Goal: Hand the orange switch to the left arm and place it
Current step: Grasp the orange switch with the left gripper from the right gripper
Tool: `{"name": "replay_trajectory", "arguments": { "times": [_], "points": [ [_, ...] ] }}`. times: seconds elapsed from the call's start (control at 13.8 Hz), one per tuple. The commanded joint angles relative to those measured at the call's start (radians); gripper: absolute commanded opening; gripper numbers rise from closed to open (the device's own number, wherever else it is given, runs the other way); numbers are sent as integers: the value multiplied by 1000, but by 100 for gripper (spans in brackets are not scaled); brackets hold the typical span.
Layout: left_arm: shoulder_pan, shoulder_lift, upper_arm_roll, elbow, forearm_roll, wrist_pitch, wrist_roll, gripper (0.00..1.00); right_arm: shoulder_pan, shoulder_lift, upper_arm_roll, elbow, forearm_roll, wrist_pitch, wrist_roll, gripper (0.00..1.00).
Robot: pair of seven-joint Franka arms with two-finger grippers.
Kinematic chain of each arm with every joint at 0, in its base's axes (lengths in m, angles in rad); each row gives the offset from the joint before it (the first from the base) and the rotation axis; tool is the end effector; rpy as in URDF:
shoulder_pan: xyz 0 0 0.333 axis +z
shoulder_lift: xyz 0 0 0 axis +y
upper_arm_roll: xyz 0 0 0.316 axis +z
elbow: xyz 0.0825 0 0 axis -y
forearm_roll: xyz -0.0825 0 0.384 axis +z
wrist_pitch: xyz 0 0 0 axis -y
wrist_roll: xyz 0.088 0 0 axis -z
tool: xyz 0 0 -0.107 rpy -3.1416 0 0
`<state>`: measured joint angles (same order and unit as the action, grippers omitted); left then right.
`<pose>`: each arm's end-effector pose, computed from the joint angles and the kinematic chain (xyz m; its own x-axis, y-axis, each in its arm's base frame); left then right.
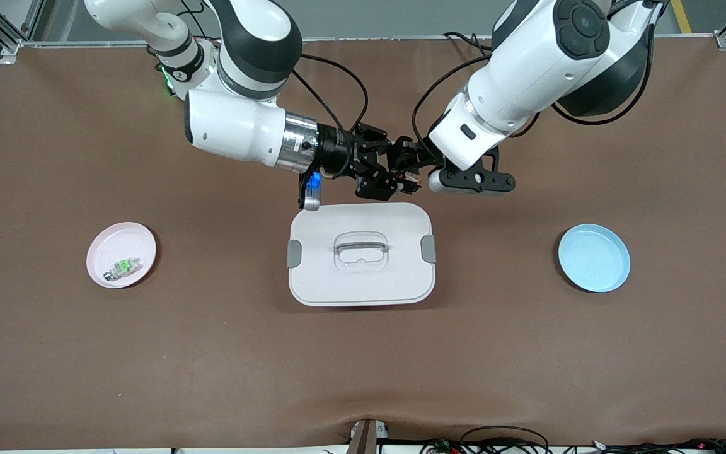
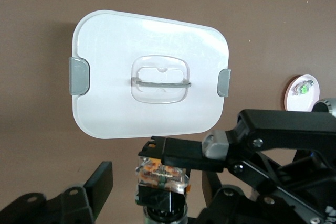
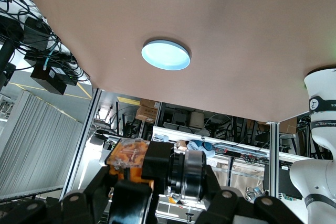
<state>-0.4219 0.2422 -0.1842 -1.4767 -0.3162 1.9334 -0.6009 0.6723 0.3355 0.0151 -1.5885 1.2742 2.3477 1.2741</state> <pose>0.5350 -0.3802 0.5658 0.9963 0.0777 -0.0372 0.0861 -0.9134 0.3979 0.5319 0.4530 0.4972 0.2213 -0.4278 -0.8764 -0.9750 -0.0792 -0.2076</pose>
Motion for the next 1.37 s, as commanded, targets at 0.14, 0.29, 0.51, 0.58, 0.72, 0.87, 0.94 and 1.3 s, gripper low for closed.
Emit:
{"name": "replay_trajectory", "arguments": {
  "times": [0.14, 0.29, 0.51, 0.58, 0.72, 0.87, 0.94, 1.3],
  "points": [
    [-8, -1, -3, 1, 22, 4, 7, 56, 10, 11, -11, 25, 10, -1, 13, 15],
    [-9, -1, -4, 1, 22, -2, -2, 42, 10, 11, -11, 25, 10, -1, 13, 15],
    [-9, 3, -4, 1, 22, -4, -10, 25, 10, 11, -11, 25, 10, -1, 13, 15],
    [-8, 3, -4, 1, 22, -4, -10, 18, 10, 11, -11, 25, 10, -1, 13, 15],
    [-6, 3, -3, 1, 22, -4, -7, 5, 10, 11, -11, 25, 8, -1, 13, 16],
    [0, 3, -3, 3, 22, -4, -2, 0, 10, 11, -11, 25, 10, -1, 13, 29],
    [3, 2, -3, 3, 22, -4, -2, 0, 9, 11, -11, 25, 10, -1, 13, 49],
    [8, 2, -3, 3, 22, -42, 0, 0, 4, 11, -11, 25, 13, -2, 8, 100]
  ]
}}
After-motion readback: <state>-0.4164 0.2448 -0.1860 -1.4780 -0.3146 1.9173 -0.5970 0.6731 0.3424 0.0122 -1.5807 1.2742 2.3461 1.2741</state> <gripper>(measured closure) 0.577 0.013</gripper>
